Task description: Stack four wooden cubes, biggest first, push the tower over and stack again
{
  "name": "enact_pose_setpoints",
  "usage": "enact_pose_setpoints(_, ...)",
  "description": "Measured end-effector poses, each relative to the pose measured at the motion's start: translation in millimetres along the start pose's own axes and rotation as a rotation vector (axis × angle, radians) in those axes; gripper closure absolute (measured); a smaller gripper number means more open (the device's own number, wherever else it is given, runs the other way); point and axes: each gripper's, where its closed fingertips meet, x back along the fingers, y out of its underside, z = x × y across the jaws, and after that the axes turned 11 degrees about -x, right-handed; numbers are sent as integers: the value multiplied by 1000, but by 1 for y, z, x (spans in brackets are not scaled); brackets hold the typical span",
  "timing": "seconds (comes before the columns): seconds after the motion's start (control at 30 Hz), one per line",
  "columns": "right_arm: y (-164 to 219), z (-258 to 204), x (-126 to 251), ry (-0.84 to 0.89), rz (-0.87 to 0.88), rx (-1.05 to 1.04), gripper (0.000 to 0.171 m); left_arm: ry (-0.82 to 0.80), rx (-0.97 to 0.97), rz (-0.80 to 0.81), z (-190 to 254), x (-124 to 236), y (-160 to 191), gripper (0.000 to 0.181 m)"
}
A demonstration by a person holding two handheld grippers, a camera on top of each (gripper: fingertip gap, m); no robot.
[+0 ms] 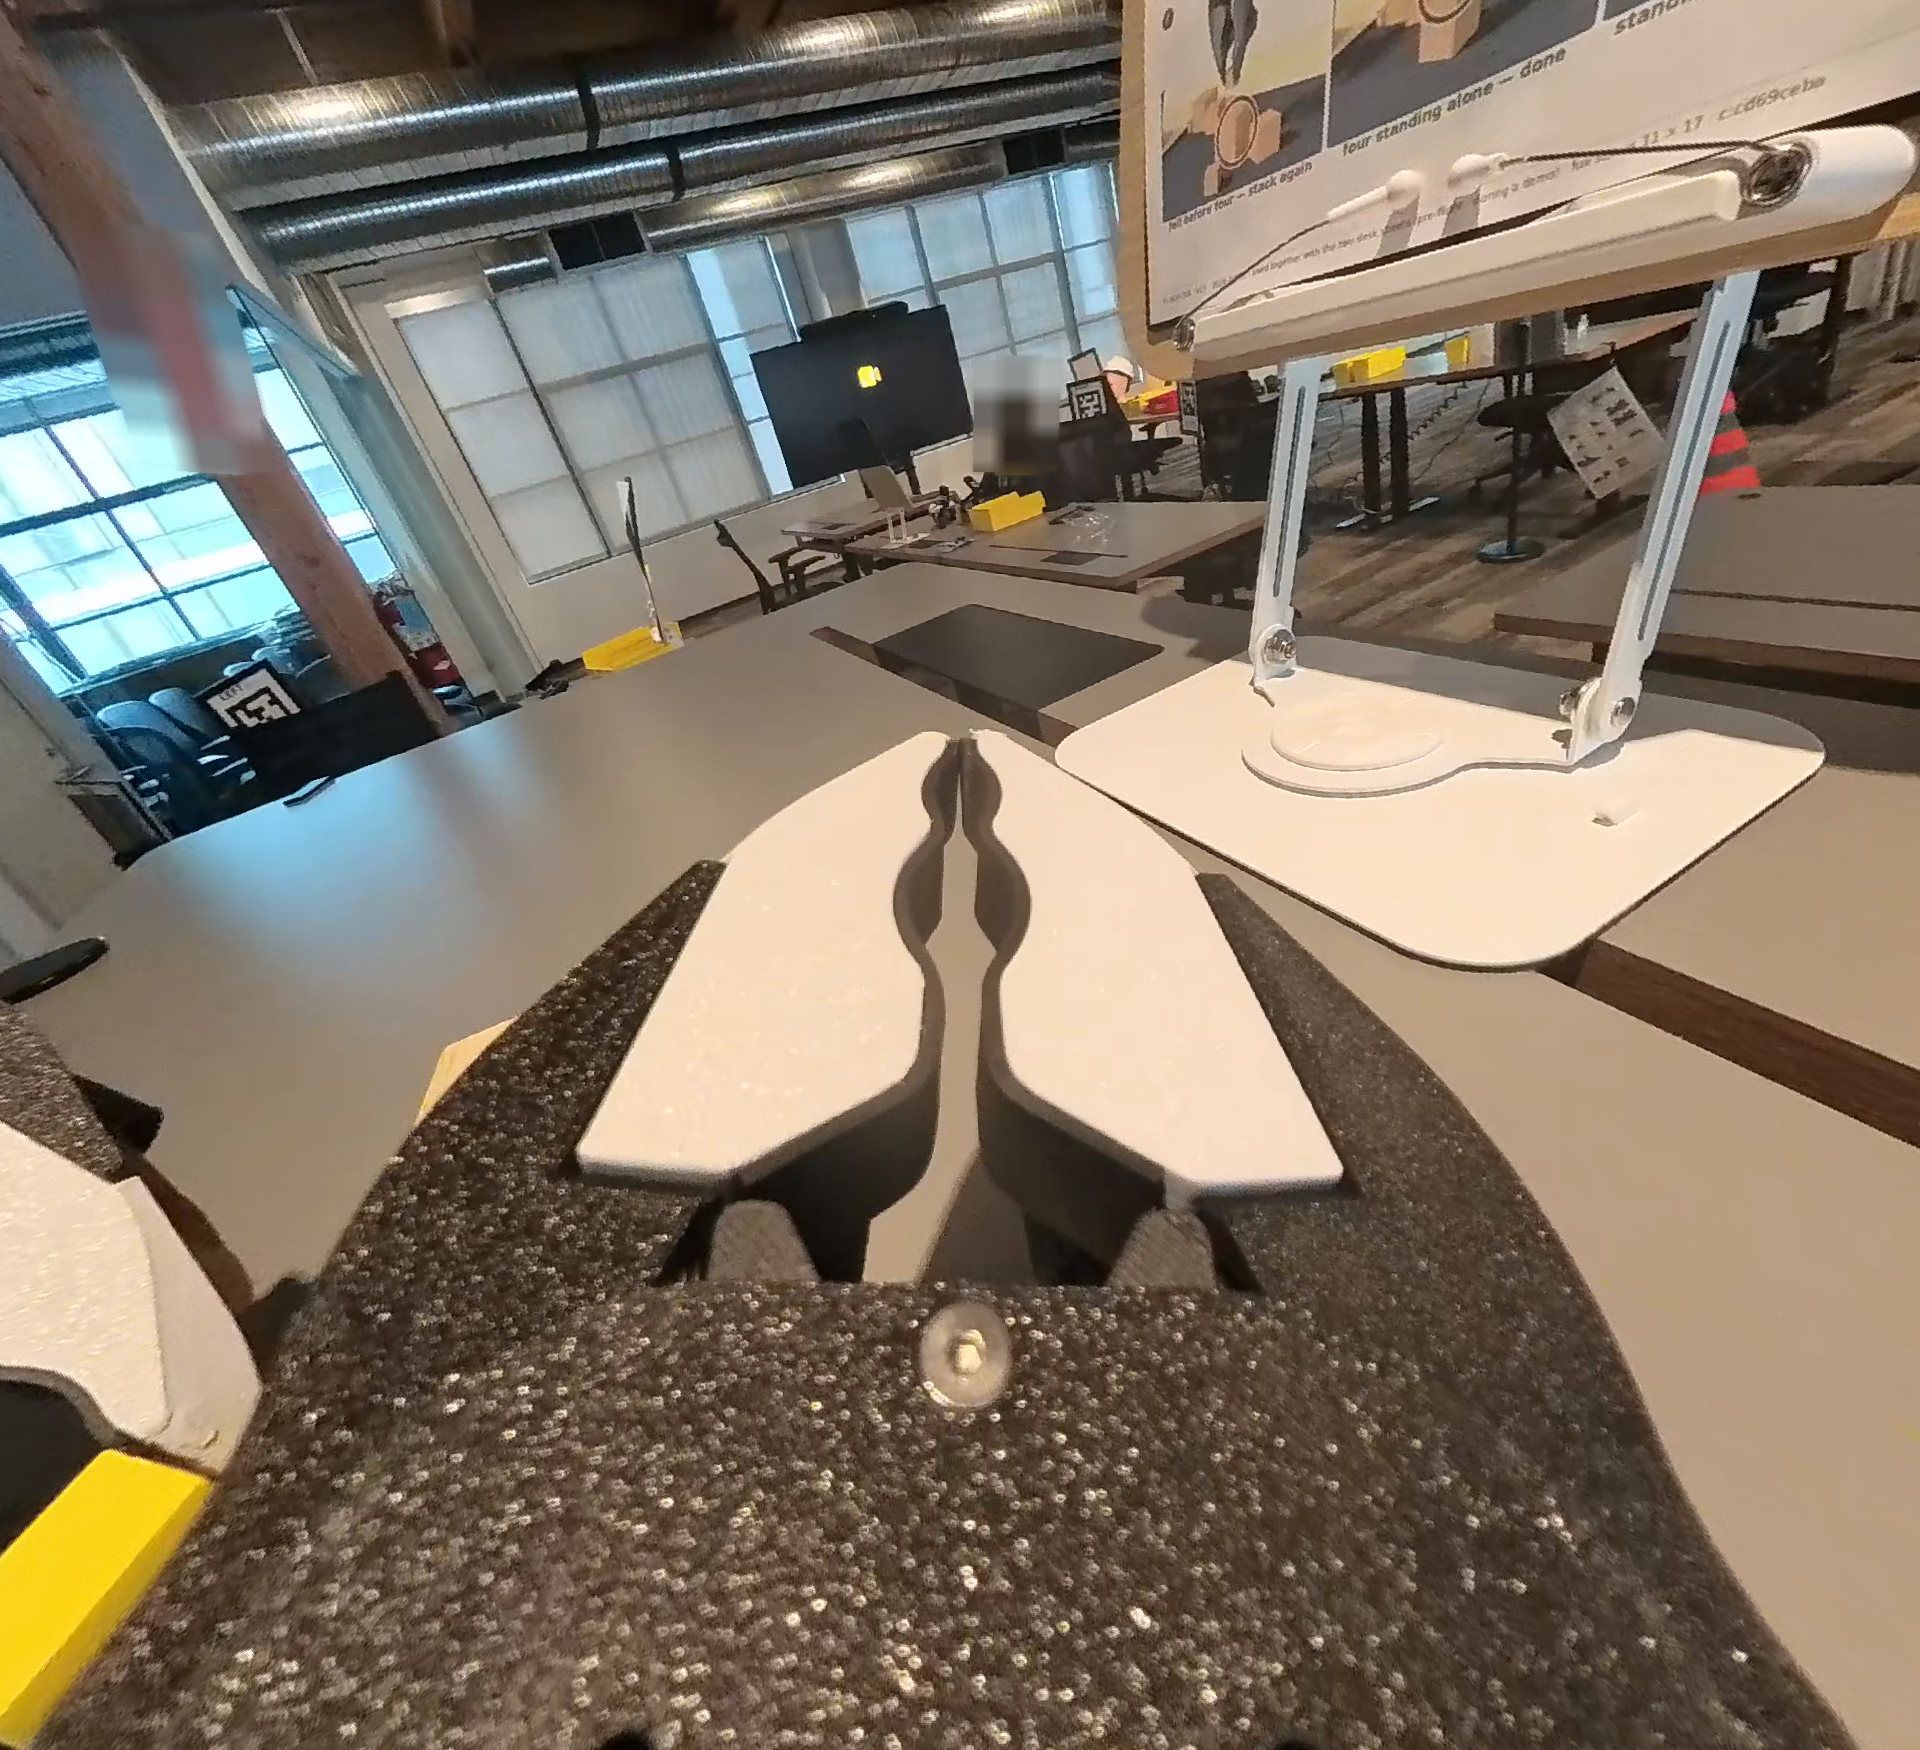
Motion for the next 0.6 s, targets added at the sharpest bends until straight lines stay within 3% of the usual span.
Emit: enact_pose_setpoints(0.6,-1,-1,0,-4,6,6,171,3,6,-12,3,1,3,145)
